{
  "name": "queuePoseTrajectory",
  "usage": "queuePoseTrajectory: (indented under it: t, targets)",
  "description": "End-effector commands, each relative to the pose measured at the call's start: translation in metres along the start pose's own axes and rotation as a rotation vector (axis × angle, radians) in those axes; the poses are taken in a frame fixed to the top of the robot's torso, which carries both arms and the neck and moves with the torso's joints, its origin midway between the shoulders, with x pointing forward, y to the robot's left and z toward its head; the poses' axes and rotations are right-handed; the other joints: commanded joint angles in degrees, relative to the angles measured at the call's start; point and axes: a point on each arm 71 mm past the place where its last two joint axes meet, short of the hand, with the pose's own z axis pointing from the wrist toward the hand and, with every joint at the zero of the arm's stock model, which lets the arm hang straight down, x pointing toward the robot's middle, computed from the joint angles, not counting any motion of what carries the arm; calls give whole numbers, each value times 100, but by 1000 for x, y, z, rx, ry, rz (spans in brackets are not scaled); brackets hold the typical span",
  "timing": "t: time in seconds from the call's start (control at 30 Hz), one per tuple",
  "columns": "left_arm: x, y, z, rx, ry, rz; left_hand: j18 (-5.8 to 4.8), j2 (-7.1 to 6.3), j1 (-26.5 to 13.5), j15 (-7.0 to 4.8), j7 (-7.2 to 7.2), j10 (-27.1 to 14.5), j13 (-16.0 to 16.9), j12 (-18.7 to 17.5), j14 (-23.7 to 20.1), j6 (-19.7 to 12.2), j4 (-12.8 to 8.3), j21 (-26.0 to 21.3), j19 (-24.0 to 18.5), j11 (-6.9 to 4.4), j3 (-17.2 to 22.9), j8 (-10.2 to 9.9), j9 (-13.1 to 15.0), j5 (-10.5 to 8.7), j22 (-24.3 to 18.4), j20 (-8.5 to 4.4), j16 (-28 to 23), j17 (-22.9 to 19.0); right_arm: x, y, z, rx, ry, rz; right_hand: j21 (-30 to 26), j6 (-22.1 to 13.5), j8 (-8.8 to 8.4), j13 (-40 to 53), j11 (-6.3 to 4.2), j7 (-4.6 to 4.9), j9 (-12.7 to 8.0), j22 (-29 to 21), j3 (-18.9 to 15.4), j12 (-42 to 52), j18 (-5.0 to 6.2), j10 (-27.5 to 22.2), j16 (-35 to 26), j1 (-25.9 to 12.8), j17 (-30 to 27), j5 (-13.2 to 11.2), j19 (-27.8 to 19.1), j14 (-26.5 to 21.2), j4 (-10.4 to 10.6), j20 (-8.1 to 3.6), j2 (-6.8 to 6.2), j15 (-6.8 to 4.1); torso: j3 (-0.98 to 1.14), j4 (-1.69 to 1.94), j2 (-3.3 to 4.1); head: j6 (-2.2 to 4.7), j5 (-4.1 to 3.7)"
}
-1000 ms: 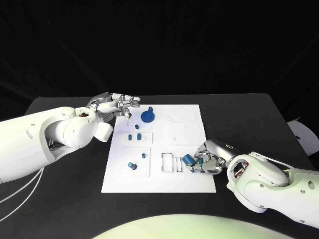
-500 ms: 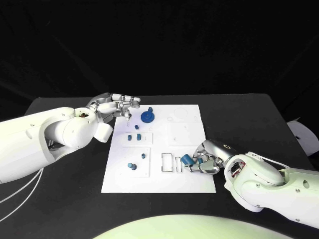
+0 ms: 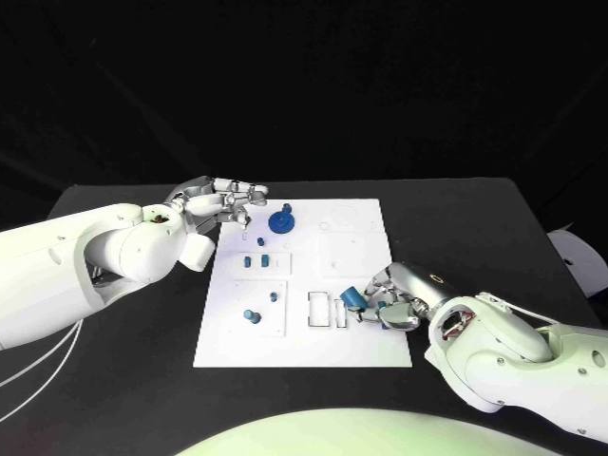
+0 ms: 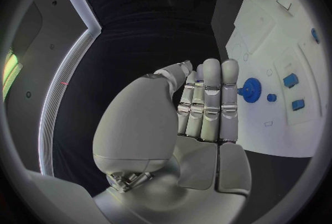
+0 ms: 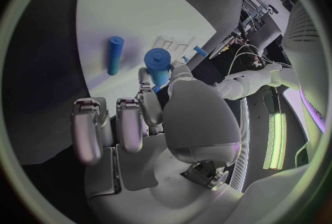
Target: Assemble the parts on the task board
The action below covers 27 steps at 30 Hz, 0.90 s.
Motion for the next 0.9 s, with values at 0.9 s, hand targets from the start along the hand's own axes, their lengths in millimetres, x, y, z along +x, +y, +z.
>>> queuePoseTrajectory:
  t: [0.9]
  targets:
    - [9, -1, 1, 7, 41, -9, 73, 20, -31, 29, -8, -34, 8, 28, -7, -31, 31, -38, 2, -2, 3, -27, -6, 20, -8, 36, -24, -6, 21, 31, 19, -7, 89, 119, 75, 65, 142, 74, -36, -81, 132, 1441, -260, 58, -71, 111, 62, -271, 723, -168, 500, 443, 16, -86, 205, -79, -2, -1, 10, 5, 8]
